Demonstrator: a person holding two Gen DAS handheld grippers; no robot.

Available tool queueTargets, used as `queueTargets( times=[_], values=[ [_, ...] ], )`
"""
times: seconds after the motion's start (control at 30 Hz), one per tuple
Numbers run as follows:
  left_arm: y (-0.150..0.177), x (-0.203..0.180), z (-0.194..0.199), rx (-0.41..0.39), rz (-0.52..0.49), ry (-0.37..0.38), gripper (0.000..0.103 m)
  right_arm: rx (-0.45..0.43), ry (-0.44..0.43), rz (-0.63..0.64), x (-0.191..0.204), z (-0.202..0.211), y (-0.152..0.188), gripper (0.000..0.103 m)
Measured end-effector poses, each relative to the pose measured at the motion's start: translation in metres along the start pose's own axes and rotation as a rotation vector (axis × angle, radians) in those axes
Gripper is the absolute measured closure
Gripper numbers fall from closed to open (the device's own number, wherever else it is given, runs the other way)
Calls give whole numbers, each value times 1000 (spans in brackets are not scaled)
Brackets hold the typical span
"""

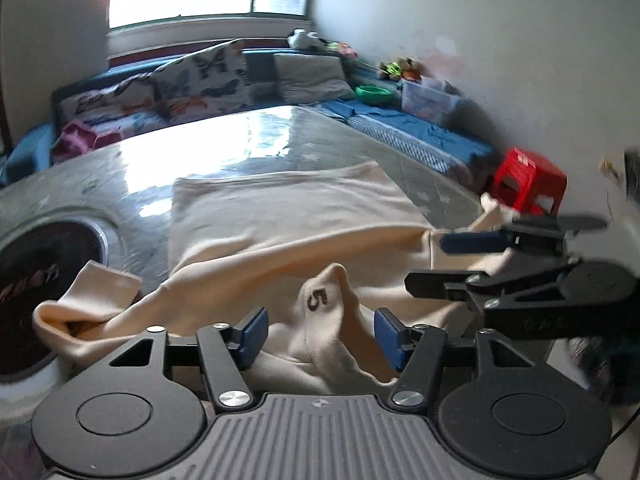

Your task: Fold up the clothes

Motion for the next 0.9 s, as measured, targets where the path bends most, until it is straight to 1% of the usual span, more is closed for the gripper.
queueTargets(
  times=[0.03,0.07,0.13,0.2,0.23,0.33,0.43,0.5,0.57,0.67,0.77,0.87,0.9],
  values=[
    [2,-1,-4,6,-13,0,58,2,5,4,-1,0,1,40],
    [5,-3,-8,13,-25,-1,63,4,10,7,-2,0,1,39],
    [9,-5,-14,25,-42,1,91,9,27,0,-9,3,5,37],
    [13,-4,-14,28,-41,6,96,18,41,-10,-17,3,8,36],
    [13,-4,-10,17,-46,10,98,22,47,-15,-20,3,10,34],
    [12,-6,9,-26,-67,35,98,29,56,-18,-26,5,11,30],
    [17,-10,30,-55,-99,71,98,29,59,10,-25,7,11,28],
    [25,-13,40,-55,-130,85,98,29,61,33,-23,9,10,24],
    [34,-17,48,-48,-164,91,98,33,64,62,-21,9,9,23],
    [43,-12,47,-25,-163,64,98,51,57,94,-15,8,11,23],
    [50,-6,46,-2,-152,34,97,79,30,148,-1,10,18,23],
    [46,-2,47,-16,-133,13,92,92,6,191,13,12,25,23],
    [42,-2,47,-27,-132,15,88,92,4,196,15,12,26,23]
  ],
)
Point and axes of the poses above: each gripper's, at about its wrist camera, not at the fingertips, and z roughly against the way its jaws point, x to its left, y to its underside, the point moved 10 cm from there along -z, roughly the way its jaws point, and after that the axes turned 11 degrees about -z, right-handed, at the moved point
